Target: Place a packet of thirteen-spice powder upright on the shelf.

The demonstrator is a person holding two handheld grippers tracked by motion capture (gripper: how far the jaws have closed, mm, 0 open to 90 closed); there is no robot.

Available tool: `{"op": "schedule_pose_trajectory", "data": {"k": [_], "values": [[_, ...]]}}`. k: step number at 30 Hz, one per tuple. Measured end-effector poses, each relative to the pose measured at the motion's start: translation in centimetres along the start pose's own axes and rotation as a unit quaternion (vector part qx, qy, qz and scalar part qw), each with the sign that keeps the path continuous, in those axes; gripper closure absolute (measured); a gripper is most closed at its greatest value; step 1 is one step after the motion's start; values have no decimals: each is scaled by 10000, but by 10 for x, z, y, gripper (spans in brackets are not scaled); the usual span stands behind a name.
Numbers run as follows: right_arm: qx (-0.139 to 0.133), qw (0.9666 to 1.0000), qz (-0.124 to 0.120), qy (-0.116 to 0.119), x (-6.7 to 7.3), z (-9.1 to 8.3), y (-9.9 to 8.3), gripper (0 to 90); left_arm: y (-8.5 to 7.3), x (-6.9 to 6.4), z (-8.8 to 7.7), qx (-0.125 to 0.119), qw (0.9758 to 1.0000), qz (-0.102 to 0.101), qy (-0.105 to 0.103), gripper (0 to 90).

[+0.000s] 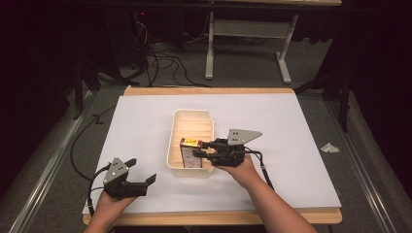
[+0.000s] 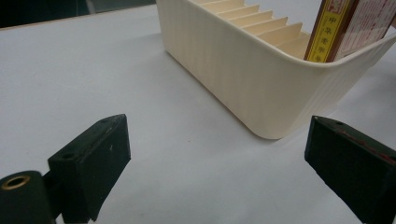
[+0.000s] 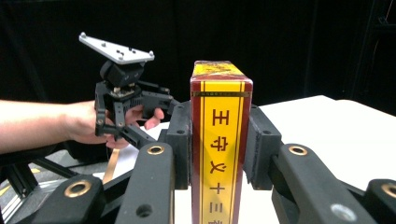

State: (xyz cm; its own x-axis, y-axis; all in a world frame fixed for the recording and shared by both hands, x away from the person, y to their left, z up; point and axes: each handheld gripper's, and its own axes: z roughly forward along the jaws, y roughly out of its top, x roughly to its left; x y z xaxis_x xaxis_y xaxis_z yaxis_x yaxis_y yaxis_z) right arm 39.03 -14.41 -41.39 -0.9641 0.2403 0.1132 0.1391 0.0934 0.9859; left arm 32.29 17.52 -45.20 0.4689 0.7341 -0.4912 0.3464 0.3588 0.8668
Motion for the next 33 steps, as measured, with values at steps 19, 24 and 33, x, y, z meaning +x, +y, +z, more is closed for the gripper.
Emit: {"op": "schedule_pose_trajectory", "data": {"k": [19,24,33], "values": [[559,9981,-202,-176,4,24,-17,686,1,0,-2,6,10000,29,-12,77],[660,9972,-253,-224,5,27,-21,685,0,-1,-2,28,10000,53,-21,77],[860,9953,-314,-302,7,29,-25,681,0,-1,-2,54,9999,83,-18,77]]}}
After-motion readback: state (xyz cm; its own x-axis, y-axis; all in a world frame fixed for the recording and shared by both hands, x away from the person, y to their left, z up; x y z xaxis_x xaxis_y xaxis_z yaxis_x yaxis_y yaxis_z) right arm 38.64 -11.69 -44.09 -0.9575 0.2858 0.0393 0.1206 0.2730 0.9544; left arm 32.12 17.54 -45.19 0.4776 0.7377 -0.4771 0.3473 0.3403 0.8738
